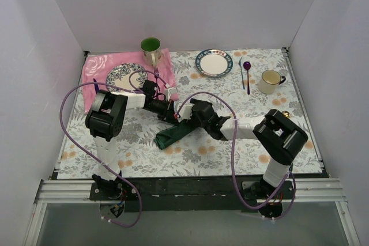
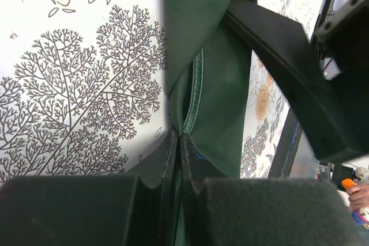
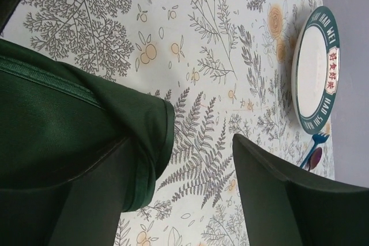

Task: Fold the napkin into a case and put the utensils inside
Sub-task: Stuff the top corner of the smaller-rectangle-folded napkin into the folded napkin.

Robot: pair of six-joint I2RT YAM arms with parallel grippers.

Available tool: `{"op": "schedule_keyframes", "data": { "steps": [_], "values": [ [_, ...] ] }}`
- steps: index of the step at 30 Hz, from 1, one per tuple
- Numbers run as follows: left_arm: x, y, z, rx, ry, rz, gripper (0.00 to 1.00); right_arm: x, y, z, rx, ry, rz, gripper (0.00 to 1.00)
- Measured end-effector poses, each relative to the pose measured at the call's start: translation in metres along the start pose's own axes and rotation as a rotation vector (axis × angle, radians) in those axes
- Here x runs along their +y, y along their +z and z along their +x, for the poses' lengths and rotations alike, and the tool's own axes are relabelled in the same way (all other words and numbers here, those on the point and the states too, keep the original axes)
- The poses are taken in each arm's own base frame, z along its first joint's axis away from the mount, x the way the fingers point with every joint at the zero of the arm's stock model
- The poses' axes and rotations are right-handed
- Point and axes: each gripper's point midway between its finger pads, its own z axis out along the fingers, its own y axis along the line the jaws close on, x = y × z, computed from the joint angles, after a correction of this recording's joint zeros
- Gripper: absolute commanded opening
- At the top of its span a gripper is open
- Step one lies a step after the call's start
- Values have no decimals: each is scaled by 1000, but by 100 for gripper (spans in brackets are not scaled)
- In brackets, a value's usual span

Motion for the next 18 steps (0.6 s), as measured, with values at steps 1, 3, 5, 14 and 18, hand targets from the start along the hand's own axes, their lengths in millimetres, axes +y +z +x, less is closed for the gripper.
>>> {"op": "schedule_keyframes", "data": {
  "steps": [1,3,5,14,18],
  "values": [
    [0,0,0,0,0,0,0,-1,-2,-2,2,13,-16,78],
    [0,0,0,0,0,0,0,-2,-6,-8,6,36,-51,79],
    [0,0,0,0,1,0,0,-4,-11,-18,0,66,-90,78],
    [0,0,0,0,8,1,0,10,-30,-54,-45,203,-329,32],
    [0,0,0,0,8,2,0,12,-32,-50,-40,366,-450,25]
  ]
}}
